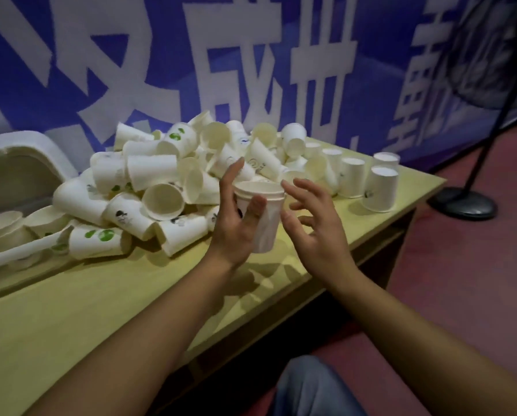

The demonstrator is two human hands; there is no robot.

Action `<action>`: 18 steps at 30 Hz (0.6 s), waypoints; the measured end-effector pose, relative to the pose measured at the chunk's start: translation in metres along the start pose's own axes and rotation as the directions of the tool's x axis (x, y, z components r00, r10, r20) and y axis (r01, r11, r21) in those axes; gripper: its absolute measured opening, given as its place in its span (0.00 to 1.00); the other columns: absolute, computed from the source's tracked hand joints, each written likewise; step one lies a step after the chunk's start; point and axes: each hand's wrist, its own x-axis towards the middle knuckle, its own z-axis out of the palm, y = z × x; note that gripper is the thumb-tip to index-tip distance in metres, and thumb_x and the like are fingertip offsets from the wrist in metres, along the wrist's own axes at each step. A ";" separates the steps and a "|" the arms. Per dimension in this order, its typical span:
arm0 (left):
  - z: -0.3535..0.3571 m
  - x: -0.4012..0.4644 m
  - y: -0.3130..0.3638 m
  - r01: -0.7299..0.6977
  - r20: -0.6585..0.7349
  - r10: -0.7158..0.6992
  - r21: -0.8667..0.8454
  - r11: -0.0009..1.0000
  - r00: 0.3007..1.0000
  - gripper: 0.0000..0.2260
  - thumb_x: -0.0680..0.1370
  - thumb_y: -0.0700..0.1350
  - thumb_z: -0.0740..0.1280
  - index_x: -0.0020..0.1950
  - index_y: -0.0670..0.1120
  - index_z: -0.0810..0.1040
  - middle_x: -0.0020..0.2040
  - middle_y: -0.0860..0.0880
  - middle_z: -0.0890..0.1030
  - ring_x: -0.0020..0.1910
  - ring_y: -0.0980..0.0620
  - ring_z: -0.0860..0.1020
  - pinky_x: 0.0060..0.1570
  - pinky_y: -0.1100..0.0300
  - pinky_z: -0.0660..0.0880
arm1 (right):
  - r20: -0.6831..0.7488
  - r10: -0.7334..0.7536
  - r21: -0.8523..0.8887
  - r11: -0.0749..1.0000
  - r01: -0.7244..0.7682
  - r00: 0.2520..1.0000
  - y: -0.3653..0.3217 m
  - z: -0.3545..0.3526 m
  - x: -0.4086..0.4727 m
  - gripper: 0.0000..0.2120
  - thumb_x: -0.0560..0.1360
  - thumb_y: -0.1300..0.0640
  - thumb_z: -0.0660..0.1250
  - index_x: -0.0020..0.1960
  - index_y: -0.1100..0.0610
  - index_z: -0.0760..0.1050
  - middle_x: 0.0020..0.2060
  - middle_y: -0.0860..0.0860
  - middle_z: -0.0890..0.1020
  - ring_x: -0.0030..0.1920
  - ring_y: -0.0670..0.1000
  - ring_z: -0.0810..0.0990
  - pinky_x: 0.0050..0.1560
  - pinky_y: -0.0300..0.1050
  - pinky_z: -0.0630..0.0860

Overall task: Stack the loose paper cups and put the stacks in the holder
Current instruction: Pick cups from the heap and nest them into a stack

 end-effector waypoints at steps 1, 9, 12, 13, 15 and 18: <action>0.014 0.004 -0.005 0.008 0.013 -0.008 -0.005 1.000 1.000 0.34 0.69 0.76 0.63 0.69 0.59 0.65 0.66 0.58 0.73 0.61 0.62 0.78 0.57 0.60 0.78 | -0.010 0.013 -0.042 0.999 -0.013 1.000 0.005 -0.013 0.000 0.20 0.78 0.54 0.68 0.68 0.42 0.72 0.67 0.44 0.69 0.56 0.42 0.76 0.52 0.33 0.76; 0.094 0.032 -0.046 0.028 0.053 -0.029 0.024 0.999 0.998 0.29 0.67 0.79 0.61 0.54 0.59 0.70 0.53 0.58 0.78 0.46 0.65 0.79 0.44 0.64 0.75 | -0.236 0.108 -0.449 0.869 -0.207 0.966 0.057 -0.112 0.030 0.14 0.75 0.54 0.72 0.59 0.50 0.75 0.59 0.48 0.70 0.59 0.50 0.73 0.58 0.48 0.75; 0.105 0.032 -0.061 0.061 0.070 -0.063 0.043 0.997 0.996 0.28 0.68 0.79 0.60 0.58 0.63 0.72 0.54 0.62 0.79 0.48 0.67 0.79 0.44 0.68 0.75 | -0.323 0.214 -0.575 0.730 -0.370 0.922 0.080 -0.140 0.048 0.20 0.75 0.50 0.72 0.64 0.53 0.73 0.65 0.54 0.68 0.66 0.56 0.67 0.60 0.41 0.62; 0.106 0.032 -0.065 0.073 0.079 -0.077 0.049 0.996 0.994 0.29 0.68 0.79 0.60 0.61 0.64 0.72 0.55 0.65 0.78 0.51 0.68 0.78 0.46 0.69 0.74 | -0.339 0.244 -0.574 0.712 -0.405 0.909 0.087 -0.146 0.053 0.22 0.75 0.50 0.72 0.66 0.52 0.72 0.67 0.55 0.67 0.68 0.57 0.64 0.60 0.41 0.60; 0.105 0.032 -0.071 0.066 0.092 -0.071 0.060 0.996 0.993 0.29 0.71 0.78 0.59 0.67 0.66 0.70 0.60 0.72 0.76 0.57 0.70 0.76 0.52 0.71 0.73 | -0.343 0.287 -0.567 0.696 -0.441 0.894 0.097 -0.154 0.062 0.22 0.75 0.49 0.72 0.67 0.52 0.71 0.69 0.55 0.65 0.70 0.57 0.61 0.61 0.41 0.58; 0.101 0.029 -0.074 0.073 0.122 -0.078 0.045 0.996 0.989 0.27 0.73 0.75 0.59 0.69 0.68 0.68 0.64 0.67 0.75 0.63 0.64 0.76 0.58 0.66 0.73 | -0.302 0.317 -0.589 0.679 -0.437 0.899 0.110 -0.158 0.070 0.23 0.75 0.47 0.72 0.66 0.50 0.72 0.71 0.54 0.65 0.72 0.57 0.61 0.64 0.44 0.59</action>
